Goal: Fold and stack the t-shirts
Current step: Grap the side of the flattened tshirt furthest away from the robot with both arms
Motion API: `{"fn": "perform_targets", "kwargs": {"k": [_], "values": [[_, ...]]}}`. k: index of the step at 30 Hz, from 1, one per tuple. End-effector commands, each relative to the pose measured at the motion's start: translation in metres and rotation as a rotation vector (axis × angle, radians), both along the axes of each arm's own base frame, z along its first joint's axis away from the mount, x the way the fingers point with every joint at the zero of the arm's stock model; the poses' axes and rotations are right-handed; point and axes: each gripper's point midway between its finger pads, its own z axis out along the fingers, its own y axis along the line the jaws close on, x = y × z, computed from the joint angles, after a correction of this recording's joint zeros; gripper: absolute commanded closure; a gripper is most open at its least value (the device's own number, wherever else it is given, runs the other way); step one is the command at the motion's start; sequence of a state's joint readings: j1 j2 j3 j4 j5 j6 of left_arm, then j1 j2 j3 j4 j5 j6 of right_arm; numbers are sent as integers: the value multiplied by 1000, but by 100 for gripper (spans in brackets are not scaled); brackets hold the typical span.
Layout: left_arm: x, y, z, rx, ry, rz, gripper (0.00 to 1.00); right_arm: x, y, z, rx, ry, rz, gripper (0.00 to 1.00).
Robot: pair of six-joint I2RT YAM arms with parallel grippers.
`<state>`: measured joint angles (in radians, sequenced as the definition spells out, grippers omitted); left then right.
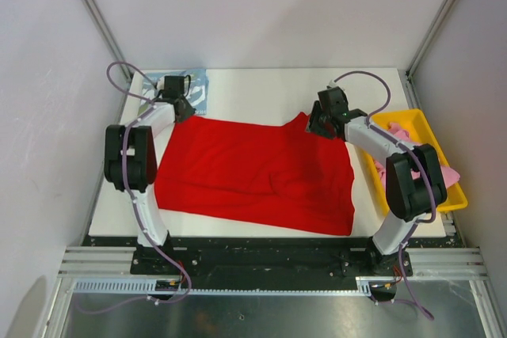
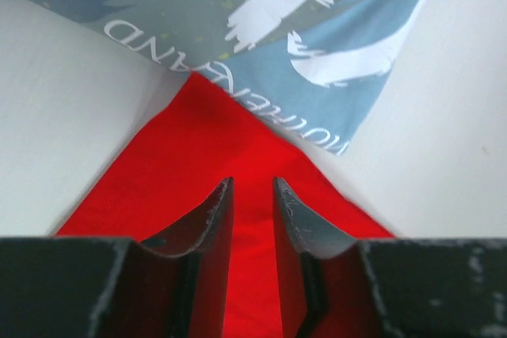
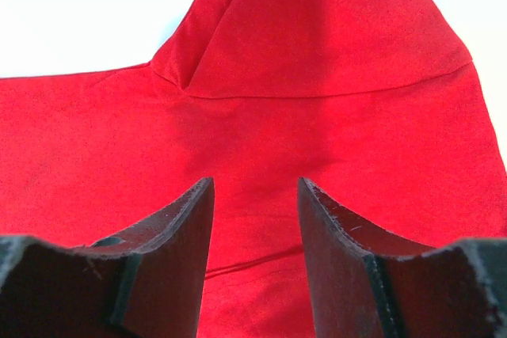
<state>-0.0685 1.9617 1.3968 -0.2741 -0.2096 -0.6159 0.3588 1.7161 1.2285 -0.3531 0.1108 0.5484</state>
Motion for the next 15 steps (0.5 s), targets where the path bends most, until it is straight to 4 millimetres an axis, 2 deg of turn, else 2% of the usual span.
{"fn": "perform_targets", "kwargs": {"k": [1,8,15], "values": [[24,19,13,1,-60,100,70,10,1,10,6,-23,8,49],[38,36,5,-21,-61,147,70,7,-1,12,-4,-18,16,50],[47,36,0,-34,-61,153,71,4,-5,8,-16,0,14,50]]}}
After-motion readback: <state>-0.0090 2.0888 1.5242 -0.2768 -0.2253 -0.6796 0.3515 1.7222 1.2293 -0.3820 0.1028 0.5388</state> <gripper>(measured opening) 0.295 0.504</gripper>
